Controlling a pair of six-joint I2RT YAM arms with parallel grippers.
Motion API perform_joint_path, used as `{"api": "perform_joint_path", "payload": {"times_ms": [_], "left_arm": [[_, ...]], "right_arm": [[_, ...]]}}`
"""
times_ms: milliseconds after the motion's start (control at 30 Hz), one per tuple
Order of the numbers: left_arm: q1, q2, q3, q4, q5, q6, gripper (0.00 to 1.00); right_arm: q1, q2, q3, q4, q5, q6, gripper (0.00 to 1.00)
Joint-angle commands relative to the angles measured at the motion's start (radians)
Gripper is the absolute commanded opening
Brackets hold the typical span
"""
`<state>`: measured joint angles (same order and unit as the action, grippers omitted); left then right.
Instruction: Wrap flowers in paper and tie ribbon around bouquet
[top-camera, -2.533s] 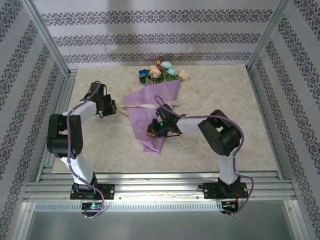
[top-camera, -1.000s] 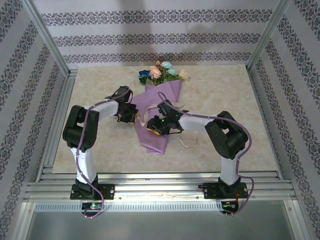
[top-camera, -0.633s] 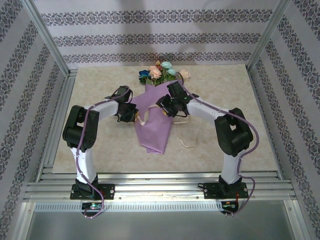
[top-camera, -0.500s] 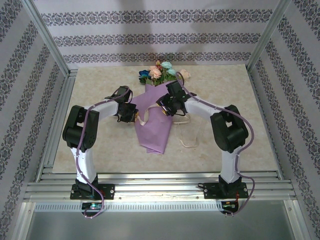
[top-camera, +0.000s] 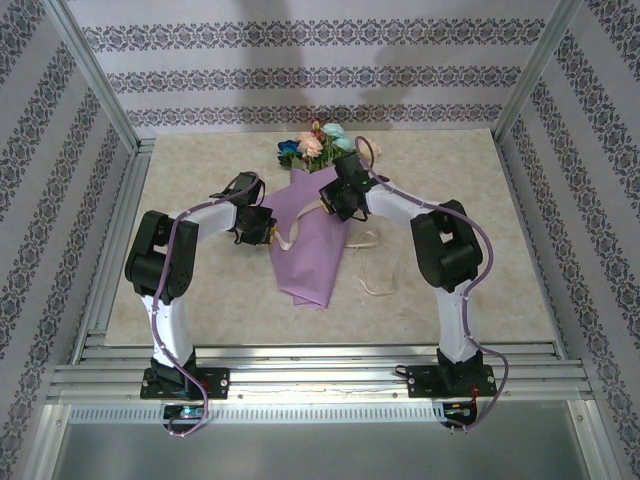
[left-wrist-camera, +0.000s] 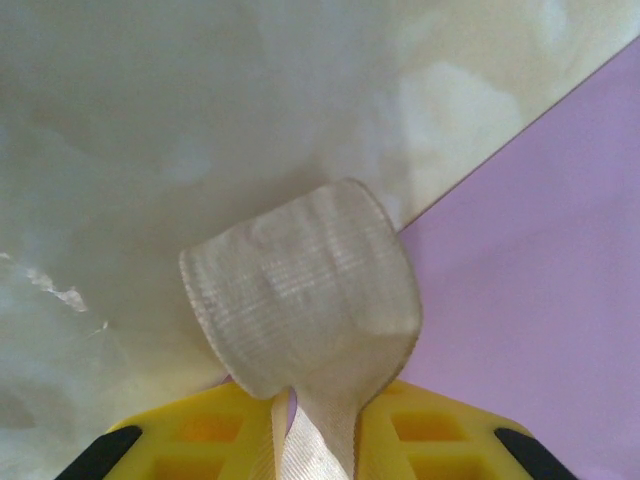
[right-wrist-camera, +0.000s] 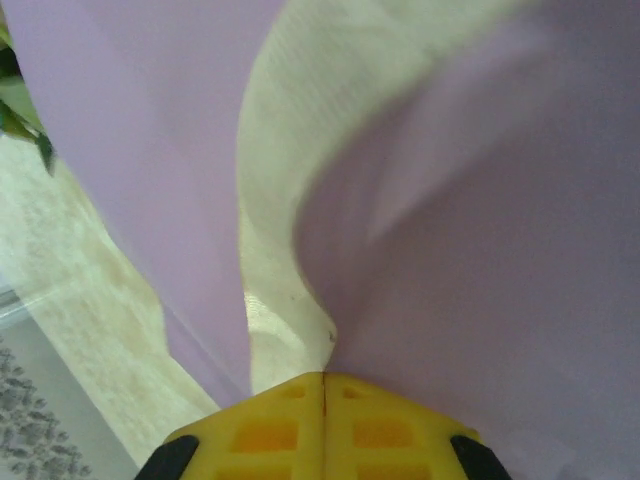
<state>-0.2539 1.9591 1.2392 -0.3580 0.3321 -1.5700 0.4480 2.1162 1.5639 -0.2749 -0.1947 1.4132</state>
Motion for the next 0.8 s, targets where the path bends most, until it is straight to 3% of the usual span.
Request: {"api": "perform_joint_path", "payload": {"times_ms": [0,400,567,667,767], "left_arm": [[0.007,0.024,-0.028,-0.058,-0.031,0.008,0.24],[0.007,0.042,0.005,-0.09,-0.022,0.021,0.29],[0.007,0.044,0.017,-0.104,-0.023,0.024,0.26],[0.008,0.049,0.026,-0.109,-0.018,0.024,0.23],[0.008,0.049,0.025,-0.107,-0.007,0.024,0.22]], "right_arm": [[-0.025,0.004,0.045,-0.037,0.047,-0.024,0.0],[-0.142,-0.064,0.009,-0.086,0.045,-0.143,0.0],[-0.189,-0.032,0.07,-0.147,-0.04,-0.229,0.0],[-0.216,-0.061,0.103,-0.255,-0.025,-0.314,0.36],[-0.266,-0.194,-0.009,-0.276,0.015,-0.364,0.49]]}}
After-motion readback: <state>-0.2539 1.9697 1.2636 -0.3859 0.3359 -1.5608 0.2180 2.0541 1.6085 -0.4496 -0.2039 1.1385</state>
